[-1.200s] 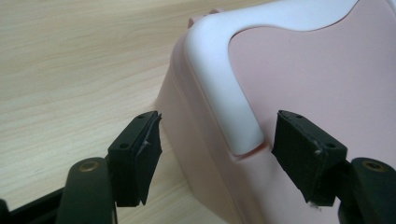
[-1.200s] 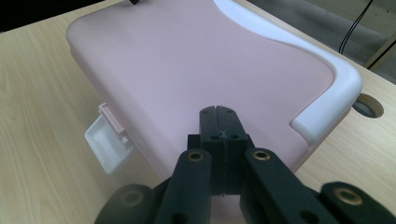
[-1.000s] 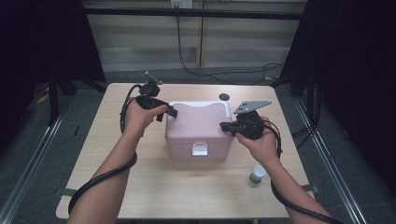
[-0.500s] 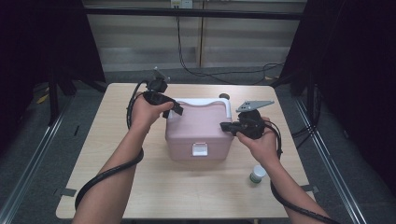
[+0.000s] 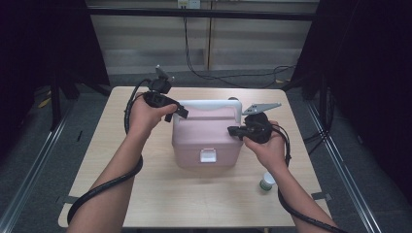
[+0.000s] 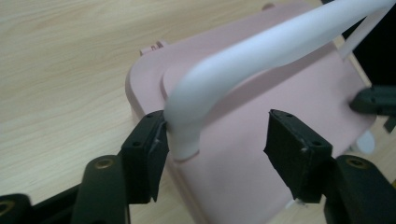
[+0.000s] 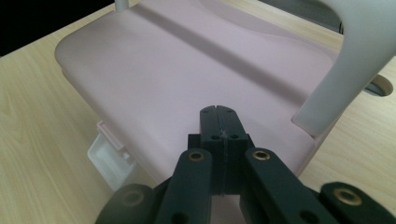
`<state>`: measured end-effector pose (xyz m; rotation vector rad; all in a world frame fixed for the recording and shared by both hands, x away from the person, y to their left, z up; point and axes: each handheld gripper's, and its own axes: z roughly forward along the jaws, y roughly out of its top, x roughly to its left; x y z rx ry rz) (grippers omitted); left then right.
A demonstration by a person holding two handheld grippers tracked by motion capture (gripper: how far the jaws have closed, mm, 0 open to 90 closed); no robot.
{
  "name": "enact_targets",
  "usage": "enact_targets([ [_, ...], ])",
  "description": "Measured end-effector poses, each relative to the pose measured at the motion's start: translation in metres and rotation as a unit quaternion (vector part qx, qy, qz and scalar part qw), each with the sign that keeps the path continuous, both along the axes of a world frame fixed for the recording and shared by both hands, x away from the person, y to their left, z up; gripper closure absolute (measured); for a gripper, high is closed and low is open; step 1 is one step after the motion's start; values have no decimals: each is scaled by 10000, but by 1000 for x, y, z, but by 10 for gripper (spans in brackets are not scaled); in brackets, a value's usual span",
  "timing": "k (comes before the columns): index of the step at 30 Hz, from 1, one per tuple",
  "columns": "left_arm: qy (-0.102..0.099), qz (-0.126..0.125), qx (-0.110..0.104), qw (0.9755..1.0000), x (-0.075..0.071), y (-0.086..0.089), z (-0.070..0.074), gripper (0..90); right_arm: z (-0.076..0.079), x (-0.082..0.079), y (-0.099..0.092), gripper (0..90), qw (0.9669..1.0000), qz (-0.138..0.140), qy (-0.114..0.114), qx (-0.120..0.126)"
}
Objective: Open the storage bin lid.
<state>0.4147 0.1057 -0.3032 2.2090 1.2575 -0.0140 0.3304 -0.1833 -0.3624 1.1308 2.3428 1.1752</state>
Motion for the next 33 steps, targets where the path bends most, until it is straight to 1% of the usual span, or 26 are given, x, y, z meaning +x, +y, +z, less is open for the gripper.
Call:
enact_targets([
  [1, -35, -14, -45, 10000, -2, 1, 2, 405, 0, 0, 1, 900, 10000, 5, -31, -23],
  [2, -68, -39, -39, 10000, -4, 2, 4, 411, 0, -1, 1, 900, 10000, 13, -56, -33],
  [3, -77, -97, -16, 9999, -6, 2, 5, 427, -1, -1, 0, 900, 10000, -22, -44, 32],
  [4, -52, -85, -17, 9999, -7, 1, 5, 428, -1, -2, 0, 900, 10000, -25, -57, 33],
  [6, -73, -84, 27, 9999, -8, 1, 4, 428, -1, -2, 0, 900, 10000, -32, -73, 30],
  [7, -118, -112, 118, 9998, -8, 0, 2, 420, -1, -1, 0, 900, 10000, -45, -58, 46],
  [8, -143, -136, 156, 9997, -7, 0, 1, 420, -1, -1, 0, 900, 10000, -45, -58, 46],
  [9, -144, -142, 144, 9997, -7, 0, -1, 414, -1, -2, 0, 900, 10000, -55, -49, 60],
  [12, -235, -186, 264, 9992, -4, -2, -3, 397, -2, -1, 0, 900, 10000, -31, -68, 60],
  [13, -298, -174, 309, 9989, -3, -2, -4, 393, -2, -1, -1, 900, 9999, -11, -69, 74],
  [15, -379, -181, 285, 9987, -1, -4, -6, 391, -2, -1, -1, 900, 9999, -10, -71, 87],
  [16, -399, -172, 312, 9986, 0, -4, -7, 390, -3, -1, -1, 900, 9999, -18, -84, 110],
  [17, -467, -169, 327, 9982, 1, -6, -8, 390, -3, -2, -2, 900, 9998, -9, -98, 154],
  [18, -470, -149, 312, 9983, 1, -8, -9, 390, -3, -2, -2, 900, 9998, -9, -98, 154],
  [19, -520, -151, 319, 9980, 2, -9, -9, 393, -4, -1, -3, 900, 9998, -25, -92, 197],
  [21, -578, -112, 330, 9977, 3, -12, -9, 422, -4, -1, -3, 900, 9998, -18, -92, 199],
  [24, -578, -107, 323, 9977, 5, -15, -11, 489, -5, -2, -4, 900, 9996, -7, -104, 269],
  [25, -586, -80, 370, 9976, 6, -15, -13, 489, -5, -2, -4, 900, 9996, -7, -104, 269],
  [26, -617, -64, 423, 9972, 6, -16, -13, 513, -6, -2, -5, 900, 9995, -8, -106, 304],
  [28, -602, -60, 442, 9972, 7, -17, -14, 579, -6, -2, -5, 900, 9994, -1, -128, 313],
  [29, -625, -51, 483, 9969, 7, -17, -14, 597, -6, -2, -5, 900, 9994, -2, -138, 309],
  [30, -663, -93, 558, 9962, 7, -17, -14, 597, -6, -2, -5, 900, 9994, -2, -138, 309],
  [31, -674, -90, 588, 9960, 6, -18, -14, 615, -6, -2, -5, 900, 9995, 4, -131, 283],
  [33, -690, -134, 650, 9954, 7, -17, -14, 622, -5, -2, -4, 900, 9995, 6, -119, 276],
])
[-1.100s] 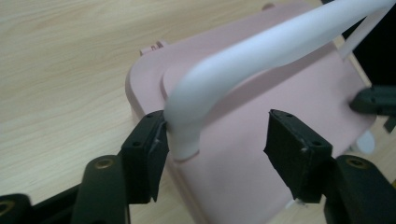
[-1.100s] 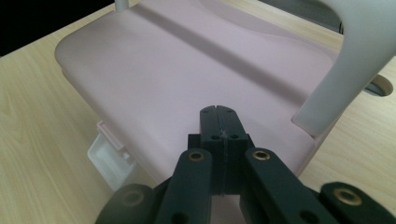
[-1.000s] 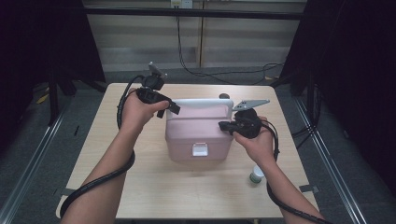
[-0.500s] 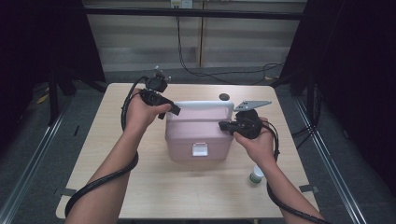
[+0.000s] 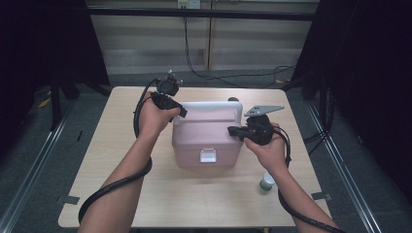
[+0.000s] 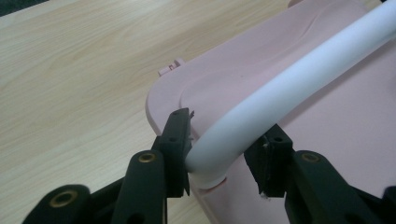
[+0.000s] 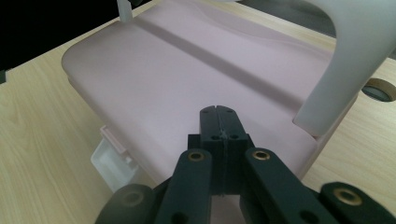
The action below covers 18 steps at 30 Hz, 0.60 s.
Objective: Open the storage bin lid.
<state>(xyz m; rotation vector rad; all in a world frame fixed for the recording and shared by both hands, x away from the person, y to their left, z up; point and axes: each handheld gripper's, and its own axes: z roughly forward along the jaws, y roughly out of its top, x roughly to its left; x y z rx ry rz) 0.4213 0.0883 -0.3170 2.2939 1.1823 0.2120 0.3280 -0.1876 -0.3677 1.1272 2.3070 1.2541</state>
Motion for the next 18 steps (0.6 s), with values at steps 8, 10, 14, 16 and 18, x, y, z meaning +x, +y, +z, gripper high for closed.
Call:
enact_targets([
  [8, -20, -104, 26, 9999, -1, 5, 0, 656, 0, -4, 9, 900, 9999, 148, -13, 16],
  [10, -10, -127, 45, 9999, -1, 6, 0, 660, 0, -4, 9, 900, 9999, 157, -6, 40],
  [14, 7, -185, 100, 9998, 0, 10, 0, 674, 2, -3, 13, 900, 9998, 210, -7, -71],
  [16, -7, -227, 112, 9997, 1, 12, -1, 676, 3, -4, 15, 900, 9994, 244, -93, -205],
  [18, -9, -262, 77, 9996, 2, 13, -1, 678, 3, -5, 16, 900, 9993, 243, -120, -242],
])
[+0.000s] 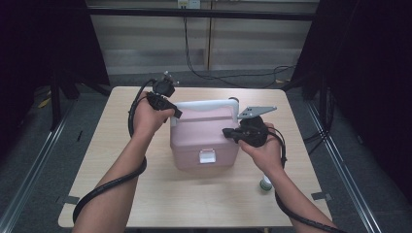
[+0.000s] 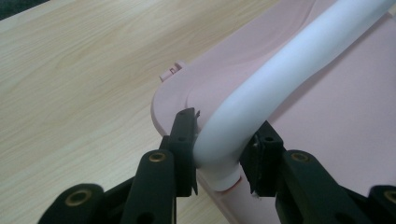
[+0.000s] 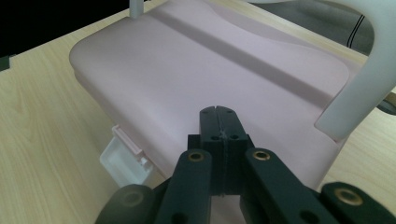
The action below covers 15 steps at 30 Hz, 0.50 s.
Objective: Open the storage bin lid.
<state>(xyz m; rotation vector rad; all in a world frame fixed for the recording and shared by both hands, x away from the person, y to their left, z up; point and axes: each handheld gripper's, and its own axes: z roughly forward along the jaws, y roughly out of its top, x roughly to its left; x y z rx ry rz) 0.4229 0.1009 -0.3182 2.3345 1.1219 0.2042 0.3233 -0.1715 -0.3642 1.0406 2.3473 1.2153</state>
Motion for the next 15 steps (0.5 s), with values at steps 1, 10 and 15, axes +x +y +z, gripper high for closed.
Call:
enact_targets([
  [1, 0, -21, -17, 10000, 1, 1, 0, 679, 0, 0, 0, 900, 10000, 8, -20, 15],
  [10, -38, -71, -91, 9999, 4, 3, 3, 684, 5, 0, -20, 900, 9999, -102, -65, 65],
  [15, -28, -103, -93, 9999, 5, 3, 4, 684, 8, -1, -36, 900, 9997, -220, -93, 15],
])
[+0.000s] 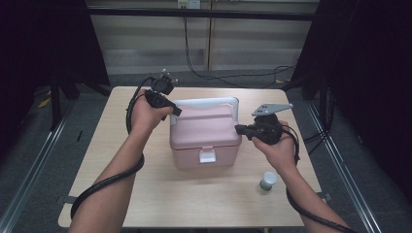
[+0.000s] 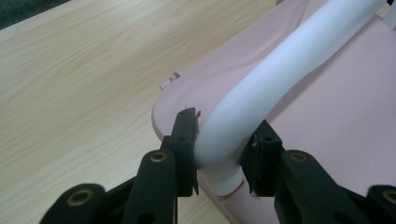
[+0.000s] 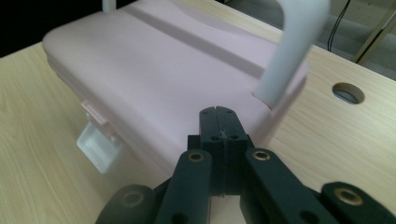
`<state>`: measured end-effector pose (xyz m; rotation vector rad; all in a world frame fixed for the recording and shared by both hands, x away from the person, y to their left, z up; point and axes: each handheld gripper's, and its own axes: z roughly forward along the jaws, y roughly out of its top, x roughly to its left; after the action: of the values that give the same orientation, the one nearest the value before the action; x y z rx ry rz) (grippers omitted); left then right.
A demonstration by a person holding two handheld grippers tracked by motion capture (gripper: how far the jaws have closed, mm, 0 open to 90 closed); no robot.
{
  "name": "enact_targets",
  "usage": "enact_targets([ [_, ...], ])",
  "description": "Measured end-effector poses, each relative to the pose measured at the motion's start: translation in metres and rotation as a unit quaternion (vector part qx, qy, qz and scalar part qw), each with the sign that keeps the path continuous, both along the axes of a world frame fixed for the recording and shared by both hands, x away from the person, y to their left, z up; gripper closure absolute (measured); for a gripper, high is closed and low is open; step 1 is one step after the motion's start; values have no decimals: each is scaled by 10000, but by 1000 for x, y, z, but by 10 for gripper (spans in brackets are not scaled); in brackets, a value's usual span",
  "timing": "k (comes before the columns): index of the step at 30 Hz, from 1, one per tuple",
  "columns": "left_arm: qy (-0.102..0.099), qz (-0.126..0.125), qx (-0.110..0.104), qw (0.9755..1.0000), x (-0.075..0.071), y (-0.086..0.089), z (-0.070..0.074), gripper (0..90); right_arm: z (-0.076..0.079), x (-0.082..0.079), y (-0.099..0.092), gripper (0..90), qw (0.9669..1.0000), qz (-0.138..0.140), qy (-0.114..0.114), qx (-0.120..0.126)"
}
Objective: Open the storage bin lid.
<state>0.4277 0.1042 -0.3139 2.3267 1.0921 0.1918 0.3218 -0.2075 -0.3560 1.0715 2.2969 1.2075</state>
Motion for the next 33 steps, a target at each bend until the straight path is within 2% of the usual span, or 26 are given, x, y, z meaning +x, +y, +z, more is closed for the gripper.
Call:
enact_targets([
  [5, -18, 29, -36, 10000, 1, 0, 6, 685, -1, -2, -17, 900, 9997, -105, 34, -225],
  [11, -100, -1, -67, 9999, 2, 0, 13, 684, -19, -4, -27, 900, 9994, -141, 230, -203],
  [17, -87, 75, -203, 9997, 5, 2, 16, 683, -27, -2, -23, 900, 9994, -36, 291, -205],
  [22, -136, 70, -196, 9997, 7, 2, 18, 682, -30, 1, -15, 900, 9992, 77, 345, -182],
  [27, -100, 64, -176, 9998, 7, 2, 15, 681, -30, 5, -15, 900, 9995, 41, 314, -85],
  [30, -90, 74, -172, 9998, 7, 3, 14, 680, -29, 5, -13, 900, 9995, 89, 289, -134],
  [32, -78, 74, -202, 9997, 8, 4, 14, 679, -29, 5, -11, 900, 9994, 142, 306, -36],
  [33, -78, 68, -213, 9997, 8, 3, 15, 679, -29, 5, -10, 900, 9994, 154, 294, -71],
])
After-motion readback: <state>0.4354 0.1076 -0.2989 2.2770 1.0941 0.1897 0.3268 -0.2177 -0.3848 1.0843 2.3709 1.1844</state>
